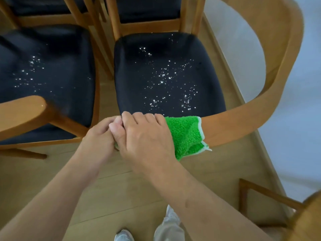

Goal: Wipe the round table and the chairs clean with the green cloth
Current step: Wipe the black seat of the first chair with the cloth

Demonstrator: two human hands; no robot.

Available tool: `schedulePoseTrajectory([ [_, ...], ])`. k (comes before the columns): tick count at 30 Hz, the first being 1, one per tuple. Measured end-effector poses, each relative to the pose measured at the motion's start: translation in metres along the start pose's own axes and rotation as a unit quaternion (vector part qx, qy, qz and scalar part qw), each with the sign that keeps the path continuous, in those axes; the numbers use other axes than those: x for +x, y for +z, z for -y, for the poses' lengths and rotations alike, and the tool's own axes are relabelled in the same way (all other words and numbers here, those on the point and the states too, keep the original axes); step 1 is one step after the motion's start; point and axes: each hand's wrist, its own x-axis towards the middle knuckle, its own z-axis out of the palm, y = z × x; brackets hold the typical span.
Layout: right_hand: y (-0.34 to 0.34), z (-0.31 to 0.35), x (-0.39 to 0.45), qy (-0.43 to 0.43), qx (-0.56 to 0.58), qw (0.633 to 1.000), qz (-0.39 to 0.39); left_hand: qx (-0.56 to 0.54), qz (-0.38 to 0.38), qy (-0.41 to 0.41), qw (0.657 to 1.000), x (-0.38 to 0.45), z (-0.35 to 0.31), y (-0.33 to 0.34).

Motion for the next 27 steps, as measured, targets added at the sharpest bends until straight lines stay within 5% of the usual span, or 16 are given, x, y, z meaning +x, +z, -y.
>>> schedulePoseTrajectory([
  [10, -0.014, -0.09, -0.02, 0.014, -0.064, 0.998, -0.024, 0.162, -0.085, 0.089, 0.979, 0.007, -0.021, 0.019],
  [15, -0.028, -0.146, -0.003, 0.089, -0.029, 0.993, -0.07, 0.116, -0.072, 0.058, 0.989, 0.022, -0.031, 0.016],
  [21, -0.011, -0.087, -0.005, 0.089, -0.11, 0.988, -0.053, 0.087, -0.061, -0.028, 0.994, 0.043, -0.044, 0.038],
  [27, 0.009, -0.027, -0.001, 0.055, -0.026, 0.993, -0.106, 0.079, -0.186, -0.052, 0.978, 0.04, -0.041, 0.045],
])
